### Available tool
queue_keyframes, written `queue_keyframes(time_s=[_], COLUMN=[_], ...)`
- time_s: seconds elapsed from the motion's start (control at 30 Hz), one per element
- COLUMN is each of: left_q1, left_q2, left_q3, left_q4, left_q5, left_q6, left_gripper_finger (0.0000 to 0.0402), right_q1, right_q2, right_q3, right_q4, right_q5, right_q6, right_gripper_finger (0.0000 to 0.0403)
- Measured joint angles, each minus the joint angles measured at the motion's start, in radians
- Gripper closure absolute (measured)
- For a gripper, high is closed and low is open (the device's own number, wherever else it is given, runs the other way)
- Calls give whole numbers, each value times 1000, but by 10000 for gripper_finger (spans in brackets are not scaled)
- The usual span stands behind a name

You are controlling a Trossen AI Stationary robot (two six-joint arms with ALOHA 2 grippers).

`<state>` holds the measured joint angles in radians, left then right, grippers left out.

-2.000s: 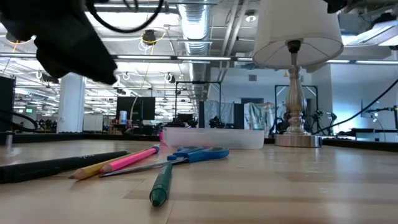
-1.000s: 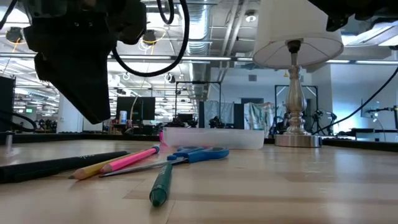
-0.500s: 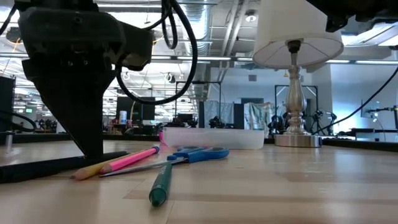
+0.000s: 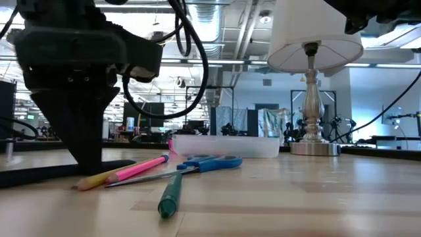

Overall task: Pick & place school supplies into a supply box
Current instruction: Put the black pen into the pink supply box

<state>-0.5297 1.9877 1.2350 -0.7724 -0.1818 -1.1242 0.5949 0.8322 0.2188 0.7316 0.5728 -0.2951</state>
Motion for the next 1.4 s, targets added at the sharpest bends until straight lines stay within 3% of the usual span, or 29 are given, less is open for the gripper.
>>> queue_keyframes(time_s=[0.57,0.87,1.4], left_q1=[54,84,86], left_q2=[-3,-4,-7], left_q3=[0,0,1], left_q4=[-52,-58,-72], left_q5=[148,161,105], left_q6=[395,344,255], left_gripper_finger=[271,275,360], right_q1=[0,0,0], right_q2=[0,0,0], right_q3=[0,0,0], right_q4=[-29,-52,-55], right_q5=[0,0,0], right_q6=[8,33,34], right_gripper_finger=[305,305,305])
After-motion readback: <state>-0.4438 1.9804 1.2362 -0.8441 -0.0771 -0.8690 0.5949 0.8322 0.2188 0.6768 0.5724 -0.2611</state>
